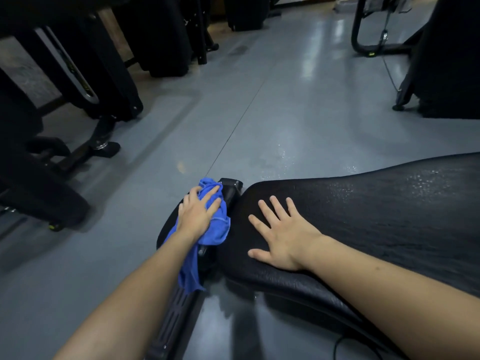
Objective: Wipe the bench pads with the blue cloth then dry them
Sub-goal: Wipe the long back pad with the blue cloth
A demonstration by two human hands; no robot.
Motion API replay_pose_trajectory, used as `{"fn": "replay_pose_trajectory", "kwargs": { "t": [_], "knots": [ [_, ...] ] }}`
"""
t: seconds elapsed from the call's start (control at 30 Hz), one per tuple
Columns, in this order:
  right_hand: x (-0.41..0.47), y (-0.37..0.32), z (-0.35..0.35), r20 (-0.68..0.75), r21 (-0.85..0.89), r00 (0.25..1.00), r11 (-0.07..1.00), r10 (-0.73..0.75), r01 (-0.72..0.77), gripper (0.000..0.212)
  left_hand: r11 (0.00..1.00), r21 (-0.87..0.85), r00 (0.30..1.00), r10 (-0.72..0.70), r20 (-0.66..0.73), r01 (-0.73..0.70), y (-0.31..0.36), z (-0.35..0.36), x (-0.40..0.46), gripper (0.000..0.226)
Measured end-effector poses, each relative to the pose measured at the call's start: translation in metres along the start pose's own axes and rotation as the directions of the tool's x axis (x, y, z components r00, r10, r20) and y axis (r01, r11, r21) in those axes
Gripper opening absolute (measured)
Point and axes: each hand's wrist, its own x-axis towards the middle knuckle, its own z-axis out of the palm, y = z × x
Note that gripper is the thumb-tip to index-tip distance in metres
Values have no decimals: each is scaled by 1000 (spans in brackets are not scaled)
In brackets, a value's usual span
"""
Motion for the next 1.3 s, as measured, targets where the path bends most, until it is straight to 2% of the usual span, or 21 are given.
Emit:
{"fn": "replay_pose_trajectory", "kwargs": {
  "t": [0.2, 0.4, 0.67, 0.73, 0.83, 0.9, 0.97, 1.03, 1.13, 1.23, 1.3],
  "knots": [
    [22, 0, 0, -7, 12, 999, 999, -33, 33, 88, 991, -105, 996, -83, 16, 85, 5, 1, 43, 46],
    [30, 2, 5, -52, 40, 998, 999, -34, 36, 88, 974, -130, 982, -181, 63, 187, -21, 3, 78, 52],
    [28, 3, 2, -62, 60, 998, 998, -33, 37, 86, 982, -114, 986, -141, 91, 151, -50, -10, 56, 38],
    [28, 3, 2, -58, 57, 998, 998, -32, 35, 86, 974, -168, 983, -131, 132, 152, -64, -14, 43, 30],
    [27, 2, 2, -56, 55, 998, 998, -30, 33, 87, 912, -314, 963, -234, 131, 264, -80, -19, 22, 61],
    [27, 2, 1, -47, 51, 999, 998, -27, 29, 86, 897, -344, 960, -249, 130, 279, -90, -19, 10, 64],
    [27, 2, -1, -40, 48, 999, 998, -25, 27, 85, 898, -359, 966, -223, 130, 256, -94, -18, -1, 47],
    [26, 2, -2, -39, 52, 999, 998, -21, 23, 85, 896, -382, 974, -200, 107, 226, -92, -18, -14, 40],
    [25, 1, -3, -34, 41, 999, 999, -21, 22, 84, 927, -336, 986, -148, 79, 166, -81, -19, -37, 25],
    [25, 0, -4, -38, 39, 999, 999, -15, 17, 84, 980, -186, 995, -60, 74, 73, -71, -19, -62, 31],
    [25, 1, -5, -39, 42, 999, 999, -13, 15, 84, 996, -86, 996, 35, 88, -27, -68, -16, -76, 57]
  ]
}}
